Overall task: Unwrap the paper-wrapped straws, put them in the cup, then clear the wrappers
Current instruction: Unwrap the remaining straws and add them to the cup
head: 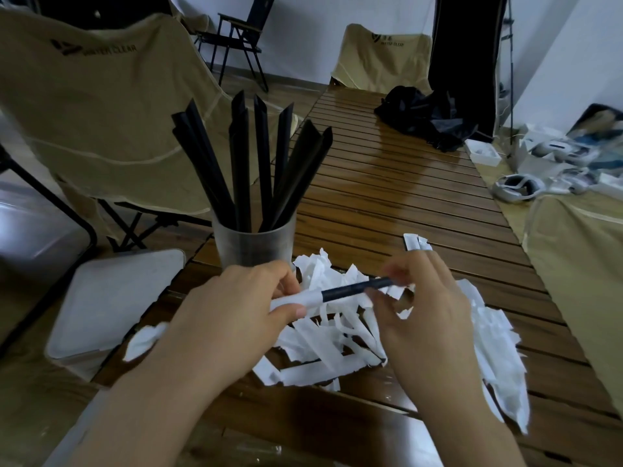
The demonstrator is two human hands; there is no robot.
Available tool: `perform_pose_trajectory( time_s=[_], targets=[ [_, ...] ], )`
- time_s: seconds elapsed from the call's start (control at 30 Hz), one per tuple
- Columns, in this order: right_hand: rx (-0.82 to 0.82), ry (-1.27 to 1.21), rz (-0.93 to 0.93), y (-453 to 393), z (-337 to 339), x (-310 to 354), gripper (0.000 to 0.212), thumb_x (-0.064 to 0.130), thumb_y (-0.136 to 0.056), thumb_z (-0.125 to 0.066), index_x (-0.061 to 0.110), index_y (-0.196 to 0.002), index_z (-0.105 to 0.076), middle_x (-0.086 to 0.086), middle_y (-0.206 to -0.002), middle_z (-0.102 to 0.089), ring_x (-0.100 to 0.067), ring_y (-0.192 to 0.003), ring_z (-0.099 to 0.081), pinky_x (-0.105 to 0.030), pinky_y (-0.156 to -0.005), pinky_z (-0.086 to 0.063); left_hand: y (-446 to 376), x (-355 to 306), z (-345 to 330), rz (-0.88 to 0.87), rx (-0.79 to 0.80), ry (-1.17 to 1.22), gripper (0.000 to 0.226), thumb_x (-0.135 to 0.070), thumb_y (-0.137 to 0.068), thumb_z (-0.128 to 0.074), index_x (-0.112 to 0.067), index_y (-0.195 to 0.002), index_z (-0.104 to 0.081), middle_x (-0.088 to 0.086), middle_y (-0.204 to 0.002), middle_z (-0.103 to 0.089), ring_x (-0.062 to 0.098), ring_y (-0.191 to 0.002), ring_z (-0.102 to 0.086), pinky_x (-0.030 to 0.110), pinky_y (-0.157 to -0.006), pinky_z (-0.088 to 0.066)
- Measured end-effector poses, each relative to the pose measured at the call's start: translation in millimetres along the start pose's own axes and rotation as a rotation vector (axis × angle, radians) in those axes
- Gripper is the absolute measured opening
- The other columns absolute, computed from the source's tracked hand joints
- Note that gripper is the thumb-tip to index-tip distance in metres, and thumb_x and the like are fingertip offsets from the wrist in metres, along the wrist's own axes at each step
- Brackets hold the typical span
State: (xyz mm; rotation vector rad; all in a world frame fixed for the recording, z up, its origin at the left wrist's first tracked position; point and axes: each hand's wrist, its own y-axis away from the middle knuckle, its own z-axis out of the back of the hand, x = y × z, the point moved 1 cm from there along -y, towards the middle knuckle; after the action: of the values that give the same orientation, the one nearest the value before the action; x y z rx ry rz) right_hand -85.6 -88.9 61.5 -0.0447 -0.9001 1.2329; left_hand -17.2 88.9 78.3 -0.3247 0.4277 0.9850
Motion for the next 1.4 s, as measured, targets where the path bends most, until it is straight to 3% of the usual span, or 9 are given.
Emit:
perform_pose_trajectory(
  time_s=[0.17,0.4,0.57,0.7,0.83,0.93,1.03,1.2,1.4],
  targets=[
    [0.186,0.123,0.299,1.4,-8.8,5.2,0.012,0.028,-0.078,-0.063,0.027,-0.088,-0.069,0.013,-0.085,-0.064,-0.013,-0.078,-0.059,-0.031,-0.078,-0.04,-0.3,-13.2,2.7,-0.08,-0.002,-0.003,0.017,-0.053,-0.084,-0.06,-0.044,-0.098,-0.054,-0.023,-0.093,-0.061,-0.005,-0.085,-0.055,0.014,-0.069,-0.045],
    [0.186,-0.066,0.217,-1.2,-3.5,1.3,0.021,0.01,-0.072,-0.078,0.025,-0.077,-0.065,0.017,-0.075,-0.057,-0.013,-0.069,-0.057,-0.04,-0.067,-0.048,1.0,-4.7,7.2,-0.075,-0.014,-0.107,0.031,-0.066,-0.087,-0.039,-0.046,-0.101,-0.059,-0.02,-0.084,-0.063,-0.002,-0.074,-0.057,0.017,-0.065,-0.048],
    [0.247,-0.196,0.167,-1.3,-3.7,3.9,0.006,0.021,-0.078,-0.069,0.024,-0.074,-0.068,0.014,-0.074,-0.06,-0.009,-0.073,-0.057,-0.024,-0.063,-0.048,1.0,-9.1,10.6,-0.112,-0.039,-0.123,0.026,-0.062,-0.088,-0.043,-0.046,-0.1,-0.06,-0.023,-0.08,-0.062,-0.003,-0.075,-0.056,0.013,-0.06,-0.039],
    [0.152,-0.162,0.193,-3.2,-5.2,2.0,0.016,0.009,-0.075,-0.062,0.022,-0.066,-0.067,0.012,-0.068,-0.061,-0.008,-0.067,-0.056,-0.021,-0.057,-0.044,0.3,-13.9,7.9,-0.144,-0.025,-0.07,0.021,-0.058,-0.09,-0.044,-0.047,-0.106,-0.054,-0.022,-0.079,-0.061,-0.004,-0.076,-0.056,0.01,-0.059,-0.038],
    [0.037,-0.102,0.245,-1.4,-4.3,2.9,0.02,0.003,-0.076,-0.059,0.02,-0.066,-0.063,0.011,-0.066,-0.057,-0.009,-0.059,-0.052,-0.035,-0.056,-0.045,-0.2,-15.3,6.1,-0.127,-0.002,0.024,0.013,-0.052,-0.091,-0.048,-0.043,-0.097,-0.056,-0.024,-0.08,-0.066,-0.006,-0.077,-0.059,0.013,-0.063,-0.044],
    [-0.047,-0.07,0.304,0.8,-2.0,9.0,0.022,0.004,-0.08,-0.053,0.018,-0.066,-0.061,0.011,-0.067,-0.056,-0.006,-0.06,-0.046,-0.029,-0.059,-0.039,0.1,-17.4,6.9,-0.107,-0.031,0.107,0.011,-0.05,-0.09,-0.051,-0.041,-0.087,-0.057,-0.025,-0.076,-0.067,-0.009,-0.077,-0.061,0.021,-0.07,-0.051],
    [-0.097,-0.051,0.34,3.0,-0.3,15.0,0.023,0.007,-0.081,-0.045,0.015,-0.065,-0.06,0.007,-0.067,-0.056,-0.009,-0.063,-0.045,-0.026,-0.058,-0.038,-0.2,-19.3,7.7,-0.065,-0.036,0.161,0.012,-0.049,-0.089,-0.054,-0.04,-0.081,-0.057,-0.024,-0.071,-0.067,-0.008,-0.065,-0.059,0.024,-0.063,-0.048],
    [0.058,-0.153,0.293,0.5,-7.1,13.0,0.014,0.009,-0.083,-0.059,0.019,-0.074,-0.063,0.01,-0.073,-0.057,-0.013,-0.067,-0.054,-0.036,-0.059,-0.047,1.0,-18.1,8.1,-0.029,-0.072,0.107,0.016,-0.052,-0.089,-0.053,-0.039,-0.08,-0.057,-0.028,-0.069,-0.066,-0.011,-0.069,-0.058,0.018,-0.058,-0.041],
    [0.049,-0.208,0.183,-0.7,-8.1,14.3,0.018,0.004,-0.077,-0.059,0.018,-0.067,-0.063,0.011,-0.064,-0.054,-0.008,-0.062,-0.051,-0.019,-0.052,-0.039,1.6,-26.5,-0.6,-0.097,-0.156,0.038,0.016,-0.053,-0.091,-0.048,-0.039,-0.088,-0.056,-0.023,-0.075,-0.067,-0.002,-0.067,-0.058,0.015,-0.062,-0.043]
  ],
)
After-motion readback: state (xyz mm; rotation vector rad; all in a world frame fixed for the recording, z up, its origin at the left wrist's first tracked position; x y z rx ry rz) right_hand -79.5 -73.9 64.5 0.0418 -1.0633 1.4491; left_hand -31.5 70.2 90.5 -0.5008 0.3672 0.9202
